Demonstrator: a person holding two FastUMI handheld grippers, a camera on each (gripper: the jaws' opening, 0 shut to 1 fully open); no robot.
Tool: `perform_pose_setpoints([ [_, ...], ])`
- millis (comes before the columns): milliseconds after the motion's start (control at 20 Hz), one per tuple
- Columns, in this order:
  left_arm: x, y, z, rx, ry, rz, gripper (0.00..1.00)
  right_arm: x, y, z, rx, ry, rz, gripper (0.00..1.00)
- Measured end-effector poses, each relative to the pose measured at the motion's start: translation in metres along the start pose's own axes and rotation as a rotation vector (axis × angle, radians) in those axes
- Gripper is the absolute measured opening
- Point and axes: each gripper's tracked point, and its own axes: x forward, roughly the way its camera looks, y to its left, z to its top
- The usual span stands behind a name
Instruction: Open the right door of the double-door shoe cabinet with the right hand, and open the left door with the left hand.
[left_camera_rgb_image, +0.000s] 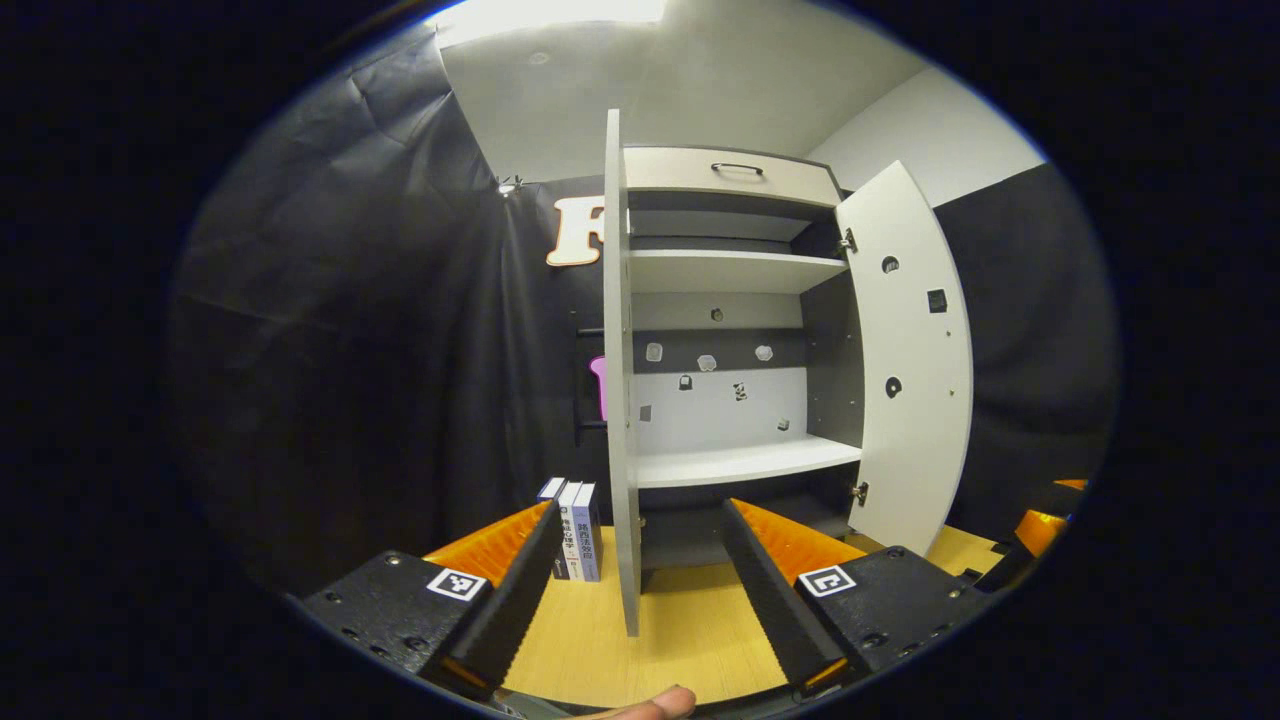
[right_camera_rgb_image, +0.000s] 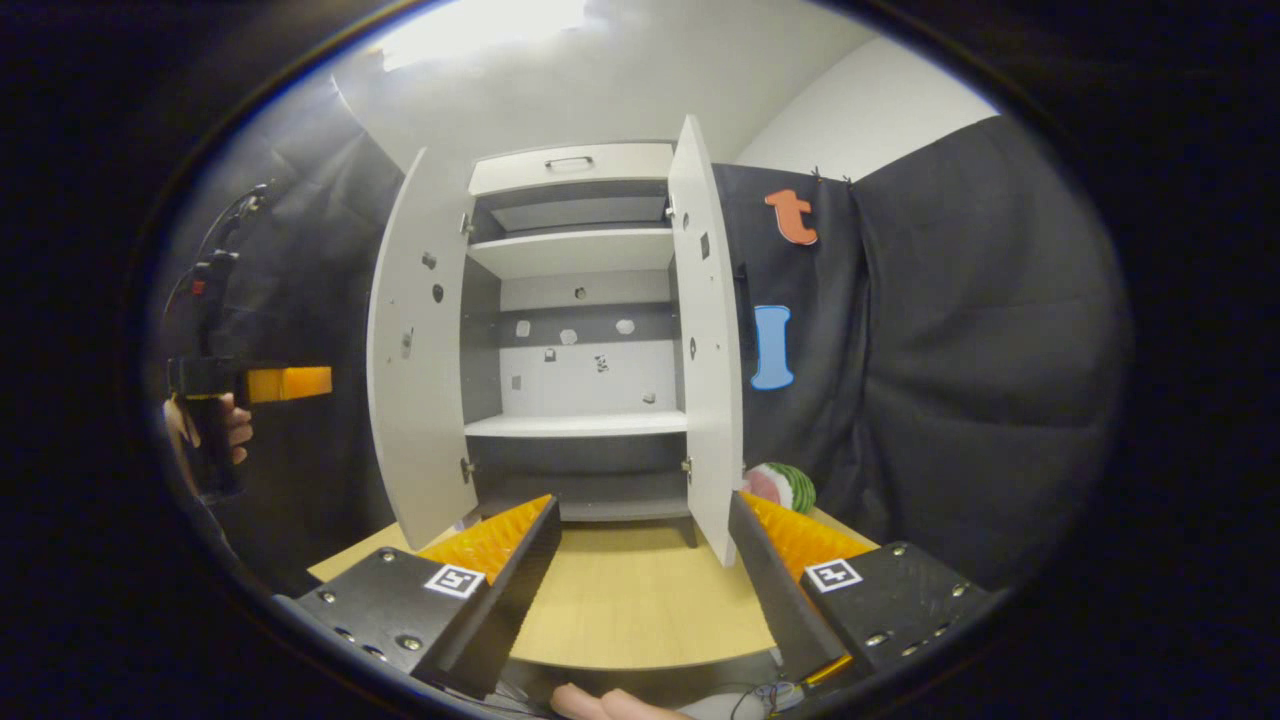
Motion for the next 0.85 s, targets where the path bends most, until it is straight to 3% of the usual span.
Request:
perform_pose_setpoints([
  [150, -0.021, -0.018, -0.02, -0.033, 0.006, -0.03, 0.95, -0.001, 0.001, -0.002, -0.006, 0.003, 0.003, 1.0],
  [400, -0.043, -0.028, -0.044, -0.018, 0.01, -0.011, 0.96, -0.004, 0.004, 0.001, -0.023, -0.003, 0.01, 1.0],
  [850, -0.057, -0.047, -0.06, -0.064, 0.017, -0.04, 0.96, -0.005, 0.008, -0.008, -0.051, 0.007, 0.011, 1.0],
])
